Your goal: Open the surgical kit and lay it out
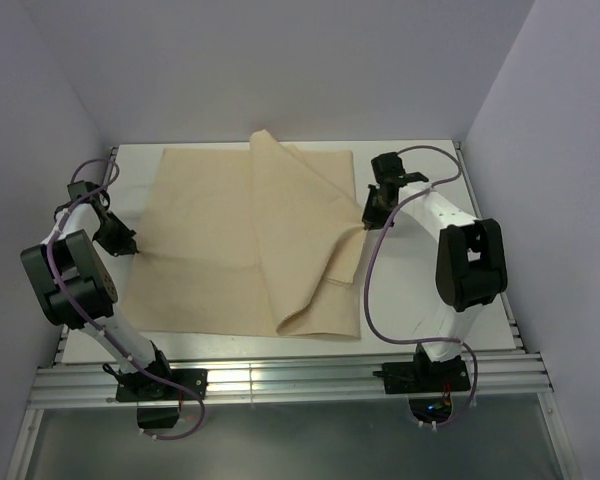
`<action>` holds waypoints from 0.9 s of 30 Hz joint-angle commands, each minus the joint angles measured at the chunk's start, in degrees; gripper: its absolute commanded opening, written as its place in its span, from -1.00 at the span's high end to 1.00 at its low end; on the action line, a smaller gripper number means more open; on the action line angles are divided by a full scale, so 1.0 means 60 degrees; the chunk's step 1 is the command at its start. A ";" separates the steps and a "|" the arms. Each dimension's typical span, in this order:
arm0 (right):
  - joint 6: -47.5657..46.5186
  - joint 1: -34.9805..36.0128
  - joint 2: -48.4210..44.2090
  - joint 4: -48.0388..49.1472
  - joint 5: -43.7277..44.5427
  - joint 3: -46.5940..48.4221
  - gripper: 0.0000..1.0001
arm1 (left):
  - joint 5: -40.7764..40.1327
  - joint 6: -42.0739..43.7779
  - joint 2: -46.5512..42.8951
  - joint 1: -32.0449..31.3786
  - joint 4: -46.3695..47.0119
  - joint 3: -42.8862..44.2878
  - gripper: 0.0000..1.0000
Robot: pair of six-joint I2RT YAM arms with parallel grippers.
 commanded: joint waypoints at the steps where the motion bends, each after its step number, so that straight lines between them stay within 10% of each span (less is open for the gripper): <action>1: -0.0483 -0.0468 -0.0640 -0.0463 0.0623 0.0131 1.00 | -0.0941 -0.0013 0.0171 0.0253 0.0156 0.0694 1.00; 27: -0.0805 -0.5435 -0.1182 -0.2601 0.4285 0.1815 1.00 | -0.3181 -0.0730 0.0478 0.1131 -0.0533 0.1837 1.00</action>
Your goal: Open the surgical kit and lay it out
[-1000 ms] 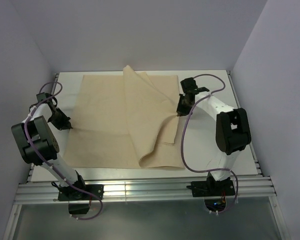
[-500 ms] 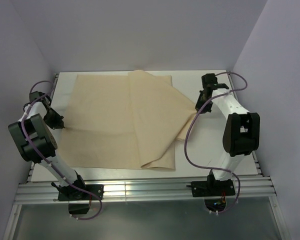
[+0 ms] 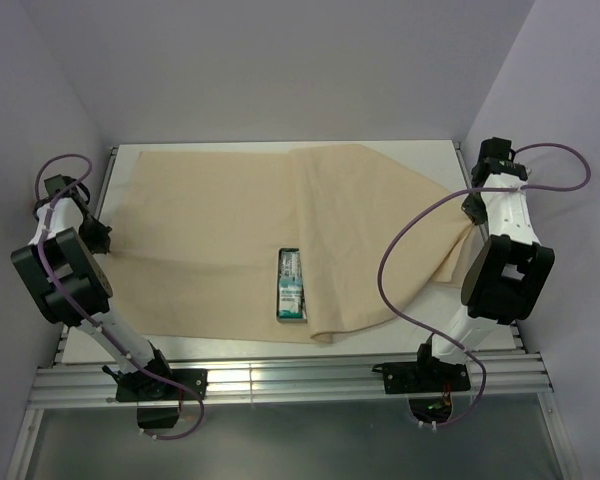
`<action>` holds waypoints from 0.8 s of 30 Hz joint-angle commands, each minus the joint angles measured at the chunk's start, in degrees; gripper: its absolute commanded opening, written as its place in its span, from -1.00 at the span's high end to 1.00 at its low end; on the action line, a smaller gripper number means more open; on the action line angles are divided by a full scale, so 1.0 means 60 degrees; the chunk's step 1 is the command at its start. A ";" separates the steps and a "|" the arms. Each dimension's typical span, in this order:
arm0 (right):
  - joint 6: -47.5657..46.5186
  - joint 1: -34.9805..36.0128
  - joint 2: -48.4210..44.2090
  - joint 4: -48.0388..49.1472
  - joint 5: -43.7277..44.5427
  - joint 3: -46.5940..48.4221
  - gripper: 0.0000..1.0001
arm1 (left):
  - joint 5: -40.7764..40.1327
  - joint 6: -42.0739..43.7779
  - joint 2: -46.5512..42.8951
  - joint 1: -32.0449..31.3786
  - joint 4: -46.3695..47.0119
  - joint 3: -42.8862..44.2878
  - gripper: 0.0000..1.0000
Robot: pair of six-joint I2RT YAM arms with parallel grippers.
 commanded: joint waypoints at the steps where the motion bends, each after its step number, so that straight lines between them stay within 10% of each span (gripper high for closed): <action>1: -0.0091 -0.0168 -0.0122 -0.0296 0.1122 0.0504 1.00 | -0.1295 -0.0257 0.0012 0.0352 0.0003 0.0686 1.00; 24: 0.0261 -0.0622 -0.0779 0.0436 0.3949 0.0446 1.00 | -0.2263 -0.0682 0.0481 0.1320 -0.0540 0.1272 1.00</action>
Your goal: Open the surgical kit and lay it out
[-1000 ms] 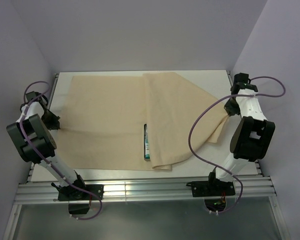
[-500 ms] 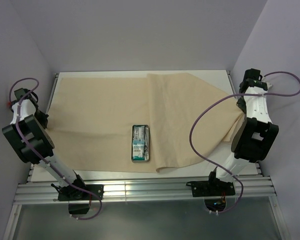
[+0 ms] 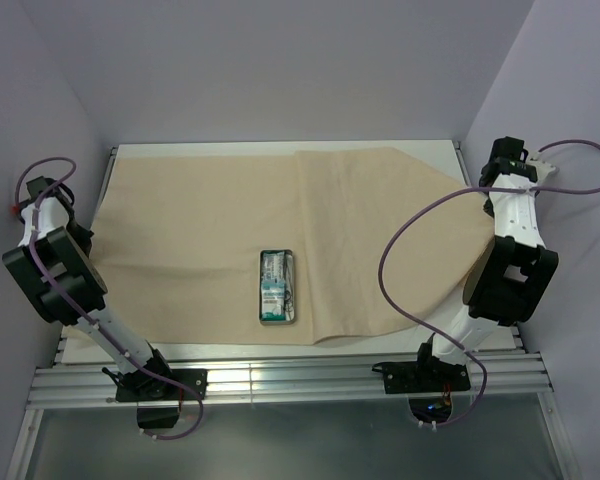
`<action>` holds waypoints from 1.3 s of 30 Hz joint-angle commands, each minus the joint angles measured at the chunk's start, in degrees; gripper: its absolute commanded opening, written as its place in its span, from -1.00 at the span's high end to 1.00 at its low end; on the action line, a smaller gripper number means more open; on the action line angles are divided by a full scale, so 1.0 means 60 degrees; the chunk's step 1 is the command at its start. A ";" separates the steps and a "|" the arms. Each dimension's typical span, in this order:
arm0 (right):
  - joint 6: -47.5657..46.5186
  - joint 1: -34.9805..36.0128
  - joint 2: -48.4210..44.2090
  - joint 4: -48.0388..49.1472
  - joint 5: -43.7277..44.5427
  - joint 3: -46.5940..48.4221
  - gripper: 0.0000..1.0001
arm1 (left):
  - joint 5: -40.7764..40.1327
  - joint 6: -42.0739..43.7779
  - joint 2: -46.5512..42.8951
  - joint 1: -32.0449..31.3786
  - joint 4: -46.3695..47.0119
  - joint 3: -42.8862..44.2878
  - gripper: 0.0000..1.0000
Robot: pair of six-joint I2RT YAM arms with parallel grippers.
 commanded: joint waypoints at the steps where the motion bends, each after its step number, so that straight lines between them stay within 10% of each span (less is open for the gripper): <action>1: 0.0177 -0.0065 -0.0886 0.0618 0.1310 -0.0031 1.00 | -0.0798 -0.0598 0.0182 0.0544 0.0080 0.0489 1.00; 29: 0.0572 0.0243 -0.1737 0.0312 0.3143 -0.0487 0.93 | -0.0829 -0.1140 -0.0653 0.0602 0.0124 0.0635 1.00; 39: 0.0469 0.0287 -0.1883 0.0050 0.2409 -0.0311 0.50 | 0.0065 -0.1359 -0.1224 0.0588 -0.0155 0.0812 0.21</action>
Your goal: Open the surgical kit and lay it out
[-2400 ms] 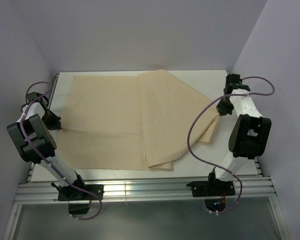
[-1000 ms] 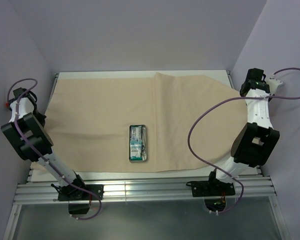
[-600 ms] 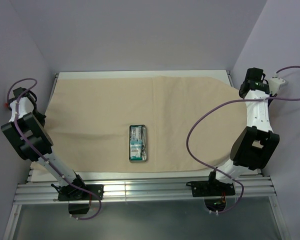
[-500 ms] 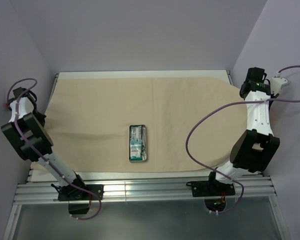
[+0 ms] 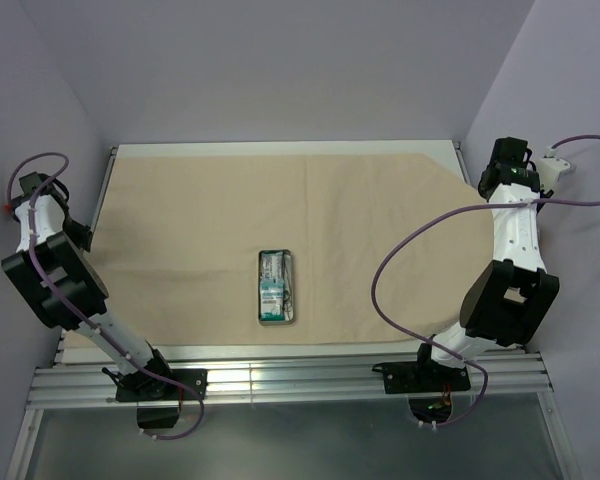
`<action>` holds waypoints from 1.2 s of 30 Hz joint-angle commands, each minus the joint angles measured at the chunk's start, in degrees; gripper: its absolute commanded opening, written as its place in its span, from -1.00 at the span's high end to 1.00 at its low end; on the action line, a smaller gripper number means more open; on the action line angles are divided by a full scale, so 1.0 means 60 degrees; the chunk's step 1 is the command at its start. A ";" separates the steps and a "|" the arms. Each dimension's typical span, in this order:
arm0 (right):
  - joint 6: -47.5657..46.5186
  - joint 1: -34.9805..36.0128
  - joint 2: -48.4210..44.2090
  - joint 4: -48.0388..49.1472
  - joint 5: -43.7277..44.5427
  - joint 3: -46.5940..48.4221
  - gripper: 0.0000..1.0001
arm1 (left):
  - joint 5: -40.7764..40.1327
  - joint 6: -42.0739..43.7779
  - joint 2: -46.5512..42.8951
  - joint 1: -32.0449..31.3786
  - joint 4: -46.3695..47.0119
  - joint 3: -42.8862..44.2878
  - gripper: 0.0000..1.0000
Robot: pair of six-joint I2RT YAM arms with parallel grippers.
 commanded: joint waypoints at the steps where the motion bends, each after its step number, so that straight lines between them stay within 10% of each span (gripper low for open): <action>1: 0.0142 0.0043 -0.0477 -0.0148 0.0253 0.0297 0.48 | -0.0186 -0.0853 -0.0903 0.0515 0.0377 0.0509 0.18; 22: 0.0302 0.1376 -0.0991 0.1668 -0.5428 -0.2997 0.52 | 0.1690 -0.0795 -0.1534 -0.2106 0.1782 -0.0808 0.06; 36: 0.0727 0.1273 0.0519 0.1609 -0.6176 -0.4038 0.50 | 0.1221 -0.0605 -0.0040 -0.2195 0.2574 -0.1585 0.09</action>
